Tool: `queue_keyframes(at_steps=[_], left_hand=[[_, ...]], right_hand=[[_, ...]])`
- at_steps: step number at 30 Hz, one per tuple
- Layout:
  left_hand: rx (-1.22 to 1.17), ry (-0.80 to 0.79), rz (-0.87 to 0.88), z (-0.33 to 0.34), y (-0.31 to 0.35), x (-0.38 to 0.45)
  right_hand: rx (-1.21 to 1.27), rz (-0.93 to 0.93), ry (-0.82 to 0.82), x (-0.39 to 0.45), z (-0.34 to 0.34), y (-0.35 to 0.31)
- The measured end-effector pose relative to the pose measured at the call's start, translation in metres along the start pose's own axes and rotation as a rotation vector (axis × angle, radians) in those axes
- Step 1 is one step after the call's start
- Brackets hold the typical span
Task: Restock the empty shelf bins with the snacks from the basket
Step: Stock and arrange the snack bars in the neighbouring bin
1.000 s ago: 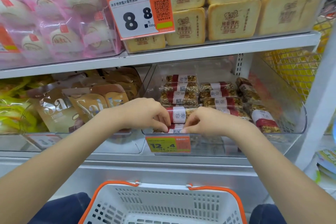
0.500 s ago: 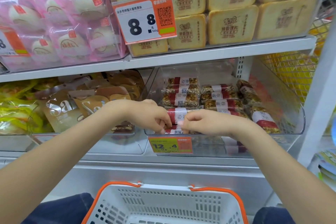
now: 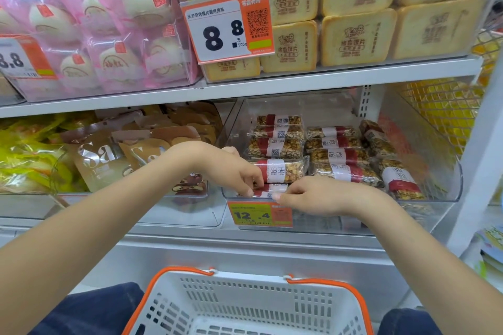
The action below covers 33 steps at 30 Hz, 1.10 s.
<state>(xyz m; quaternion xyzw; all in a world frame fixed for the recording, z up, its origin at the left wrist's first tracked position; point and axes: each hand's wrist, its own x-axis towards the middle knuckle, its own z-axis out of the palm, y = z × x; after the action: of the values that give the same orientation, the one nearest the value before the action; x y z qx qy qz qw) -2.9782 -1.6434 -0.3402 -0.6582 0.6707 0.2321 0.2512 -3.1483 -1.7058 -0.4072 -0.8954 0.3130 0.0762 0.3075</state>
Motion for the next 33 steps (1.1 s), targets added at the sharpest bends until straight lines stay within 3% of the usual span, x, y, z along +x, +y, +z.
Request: queue_keyframes(at_steps=[10,20,23,33], left_hand=[[0.069,0.004,0.045,-0.001,0.002,-0.004],[-0.072,-0.010,0.013,-0.004,-0.001,0.000],[-0.114,0.016,0.022,-0.005,-0.003,0.003],[-0.141,0.364,0.124,0.000,-0.013,0.006]], right_hand=[[-0.113,-0.023,0.085,0.004,0.007,0.002],[0.011,-0.038,0.165,0.002,0.003,0.006],[0.174,-0.032,0.184,0.003,0.001,0.009],[0.084,-0.096,0.315,0.018,0.003,0.014]])
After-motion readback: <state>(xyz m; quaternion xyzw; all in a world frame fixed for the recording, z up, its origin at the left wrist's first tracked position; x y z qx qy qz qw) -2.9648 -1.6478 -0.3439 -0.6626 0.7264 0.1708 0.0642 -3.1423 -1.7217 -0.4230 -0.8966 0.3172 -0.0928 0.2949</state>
